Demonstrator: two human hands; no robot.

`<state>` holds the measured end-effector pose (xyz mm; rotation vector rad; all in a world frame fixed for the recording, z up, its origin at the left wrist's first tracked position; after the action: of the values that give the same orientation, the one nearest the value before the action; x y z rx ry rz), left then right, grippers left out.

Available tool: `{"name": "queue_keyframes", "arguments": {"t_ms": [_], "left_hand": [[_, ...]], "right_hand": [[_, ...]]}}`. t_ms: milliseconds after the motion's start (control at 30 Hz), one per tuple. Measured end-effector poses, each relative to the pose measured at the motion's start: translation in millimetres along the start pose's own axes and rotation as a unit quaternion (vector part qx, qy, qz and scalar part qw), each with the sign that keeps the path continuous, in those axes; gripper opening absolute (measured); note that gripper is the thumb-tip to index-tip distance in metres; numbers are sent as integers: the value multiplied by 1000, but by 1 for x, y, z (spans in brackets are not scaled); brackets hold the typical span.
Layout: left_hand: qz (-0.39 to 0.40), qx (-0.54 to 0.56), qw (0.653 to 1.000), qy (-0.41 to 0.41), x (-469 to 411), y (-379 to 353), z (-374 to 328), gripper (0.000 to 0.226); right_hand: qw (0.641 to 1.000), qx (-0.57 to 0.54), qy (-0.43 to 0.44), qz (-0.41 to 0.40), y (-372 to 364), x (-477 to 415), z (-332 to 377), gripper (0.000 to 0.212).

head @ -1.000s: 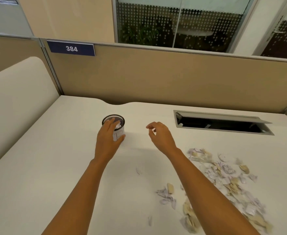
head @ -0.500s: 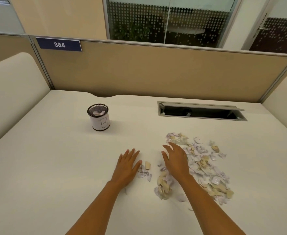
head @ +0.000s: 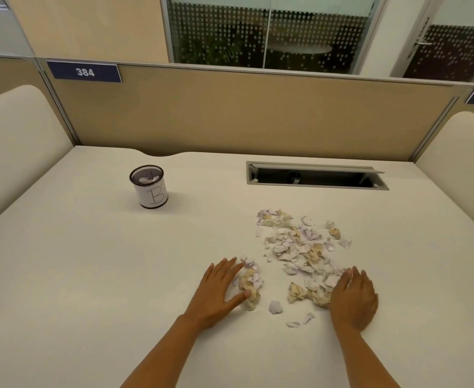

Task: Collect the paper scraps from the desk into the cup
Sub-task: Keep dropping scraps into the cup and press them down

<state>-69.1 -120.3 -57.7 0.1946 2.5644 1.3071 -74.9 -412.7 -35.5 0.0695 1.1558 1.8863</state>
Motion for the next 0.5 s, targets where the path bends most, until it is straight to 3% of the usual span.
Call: {"name": "queue_keyframes", "arguments": {"t_ms": [167,367,433,500], "left_hand": [[-8,-52,998,-29,0,-12,-13,77],[-1,-105,993,-46,-11,-22,-14,67],[-9,-111,993,-44,-15,-22,-11,60],[-21,-102,994,-40,-19,-20,-8,55]], "right_hand": [[997,-28,5,67,-18,14,16,49],[986,-93,33,132,-46,39,61,52],[971,-159,39,173,-55,46,77,51],[931,-276,-5,238,-57,50,90,50]]}}
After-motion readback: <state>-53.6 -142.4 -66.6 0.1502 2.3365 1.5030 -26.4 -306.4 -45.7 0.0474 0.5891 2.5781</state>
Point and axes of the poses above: each hand's wrist, its own x-axis away from the middle knuckle, its own y-axis out of the back of the hand, z = x × y, the point moved 4 cm from there along -x, towards the middle knuckle, and after that the axes turned 11 degrees about -z, right-handed, at the moved point
